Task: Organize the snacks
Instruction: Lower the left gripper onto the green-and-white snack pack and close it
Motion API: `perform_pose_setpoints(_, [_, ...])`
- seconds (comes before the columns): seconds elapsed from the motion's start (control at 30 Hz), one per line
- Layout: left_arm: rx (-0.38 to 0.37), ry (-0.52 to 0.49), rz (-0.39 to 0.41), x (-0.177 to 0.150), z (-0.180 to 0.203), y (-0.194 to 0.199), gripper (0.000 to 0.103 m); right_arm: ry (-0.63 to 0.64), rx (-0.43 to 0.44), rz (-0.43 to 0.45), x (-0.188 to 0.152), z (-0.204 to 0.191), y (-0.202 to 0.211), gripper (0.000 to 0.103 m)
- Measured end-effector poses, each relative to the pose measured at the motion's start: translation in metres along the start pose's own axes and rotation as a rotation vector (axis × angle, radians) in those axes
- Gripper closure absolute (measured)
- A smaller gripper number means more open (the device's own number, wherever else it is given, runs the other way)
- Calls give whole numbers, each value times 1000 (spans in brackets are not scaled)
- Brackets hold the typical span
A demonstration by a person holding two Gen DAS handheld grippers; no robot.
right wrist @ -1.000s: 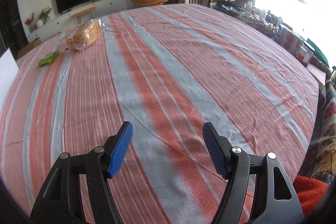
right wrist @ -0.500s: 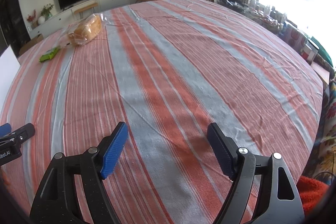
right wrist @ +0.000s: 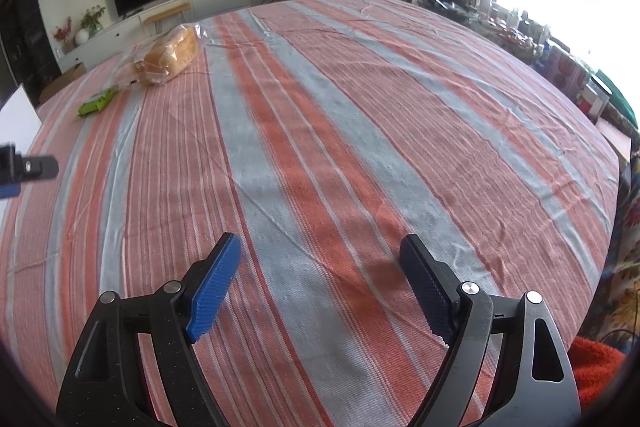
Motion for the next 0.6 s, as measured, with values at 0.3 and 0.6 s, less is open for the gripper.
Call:
perform_pose_setpoints(0.3, [-5,101,-94,76,-17,-85,1,-1,0,0,0,0,0,17])
perform_pose_setpoints(0.6, [81,-22,26,79,-21,-92,52,0,-1,-1,0,0,0,17])
Point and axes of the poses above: each gripper's, at about its wrist camera, not at the fingertips, and y roughly against the way its jaws point, z to its right, x to its top, the point moved 6 cm from there along -y, roughly the way its jaws point, and after that the axes turned 8 degrees about z, right-handed, at the moved point
